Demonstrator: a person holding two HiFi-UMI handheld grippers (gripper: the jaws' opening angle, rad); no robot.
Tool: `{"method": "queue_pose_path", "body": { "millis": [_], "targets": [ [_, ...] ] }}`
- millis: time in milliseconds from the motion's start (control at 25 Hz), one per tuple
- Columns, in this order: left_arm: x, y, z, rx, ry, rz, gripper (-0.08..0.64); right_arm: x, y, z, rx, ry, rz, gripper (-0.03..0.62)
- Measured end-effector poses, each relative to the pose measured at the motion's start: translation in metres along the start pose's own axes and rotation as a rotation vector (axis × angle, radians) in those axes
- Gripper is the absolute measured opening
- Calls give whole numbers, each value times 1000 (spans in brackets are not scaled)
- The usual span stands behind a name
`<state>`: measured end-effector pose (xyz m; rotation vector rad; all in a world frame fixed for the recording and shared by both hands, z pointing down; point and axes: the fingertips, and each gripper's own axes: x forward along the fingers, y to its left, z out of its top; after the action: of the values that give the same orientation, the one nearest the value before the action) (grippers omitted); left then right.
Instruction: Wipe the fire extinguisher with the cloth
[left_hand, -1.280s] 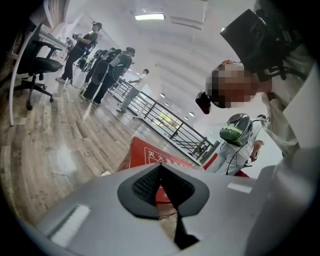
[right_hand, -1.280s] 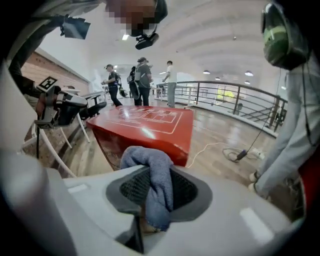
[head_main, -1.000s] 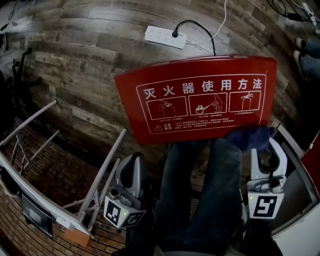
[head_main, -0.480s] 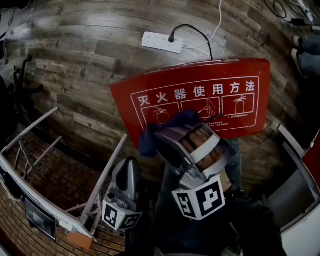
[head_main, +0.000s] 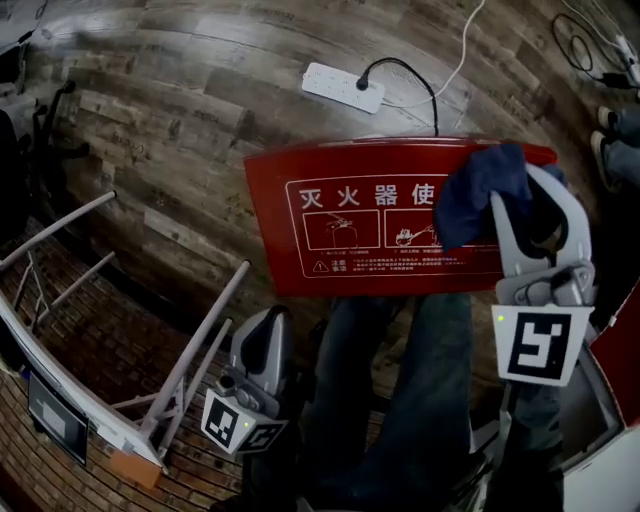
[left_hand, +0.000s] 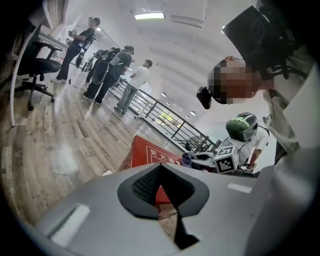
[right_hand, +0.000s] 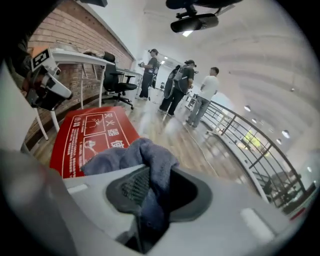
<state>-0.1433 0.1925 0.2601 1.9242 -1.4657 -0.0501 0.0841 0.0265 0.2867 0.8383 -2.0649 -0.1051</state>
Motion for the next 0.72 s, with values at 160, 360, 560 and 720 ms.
{"method": "queue_pose_path", "body": {
  "millis": [160,360,560,720],
  "targets": [
    [-1,6,-3,8,8,9,5,33,49,65,-46,-94,80,107],
    [1,7,5,15,-4,16,5,36,169,146,-285,-281,343,107],
    [2,16,9,19,-9,31,5,13,194,125,-299,-279,448,107],
    [2,28,11,-4,-23,49,5,22,132,108,-191,-250,330,109]
  ]
}}
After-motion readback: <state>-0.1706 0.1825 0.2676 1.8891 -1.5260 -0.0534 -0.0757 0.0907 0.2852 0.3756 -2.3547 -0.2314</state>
